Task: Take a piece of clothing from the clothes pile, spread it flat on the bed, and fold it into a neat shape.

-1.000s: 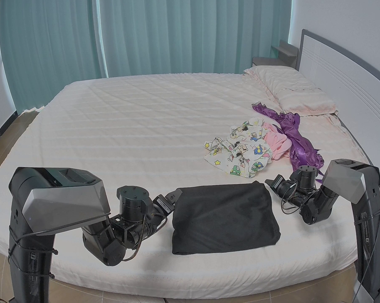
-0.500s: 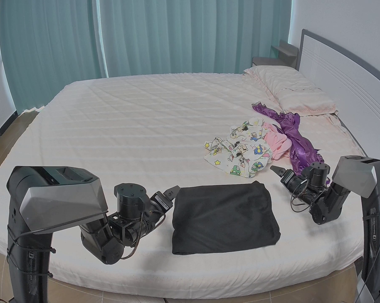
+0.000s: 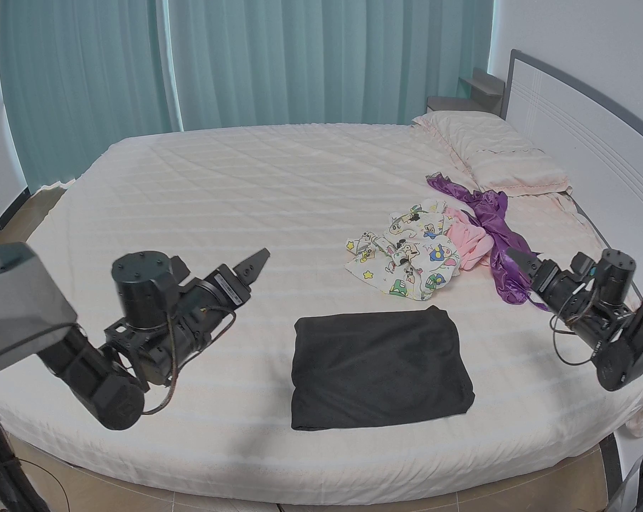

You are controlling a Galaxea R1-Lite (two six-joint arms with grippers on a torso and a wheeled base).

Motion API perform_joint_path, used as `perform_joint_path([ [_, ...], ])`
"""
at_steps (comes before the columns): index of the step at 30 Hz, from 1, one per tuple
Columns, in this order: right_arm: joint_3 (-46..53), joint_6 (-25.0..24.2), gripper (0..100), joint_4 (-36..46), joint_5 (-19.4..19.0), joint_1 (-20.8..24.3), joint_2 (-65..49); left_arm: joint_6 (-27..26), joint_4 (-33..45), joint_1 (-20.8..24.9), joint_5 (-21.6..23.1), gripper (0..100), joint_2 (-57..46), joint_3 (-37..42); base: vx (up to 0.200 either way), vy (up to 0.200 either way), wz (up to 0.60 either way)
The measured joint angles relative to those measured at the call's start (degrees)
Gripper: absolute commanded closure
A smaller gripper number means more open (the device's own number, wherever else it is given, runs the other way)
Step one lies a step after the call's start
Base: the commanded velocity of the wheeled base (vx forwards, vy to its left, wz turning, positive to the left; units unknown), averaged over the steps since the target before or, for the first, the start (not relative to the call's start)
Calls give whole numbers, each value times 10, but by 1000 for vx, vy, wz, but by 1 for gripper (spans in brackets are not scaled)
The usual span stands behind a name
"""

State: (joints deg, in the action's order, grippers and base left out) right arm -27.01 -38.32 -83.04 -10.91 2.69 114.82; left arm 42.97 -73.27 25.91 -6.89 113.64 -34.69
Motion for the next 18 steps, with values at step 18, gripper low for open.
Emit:
perform_joint_path([
  [18, 236, 214, 0, 141, -4, -1, -473, -182, 115, -10, -91, 0, -425, 198, 0, 0, 0],
])
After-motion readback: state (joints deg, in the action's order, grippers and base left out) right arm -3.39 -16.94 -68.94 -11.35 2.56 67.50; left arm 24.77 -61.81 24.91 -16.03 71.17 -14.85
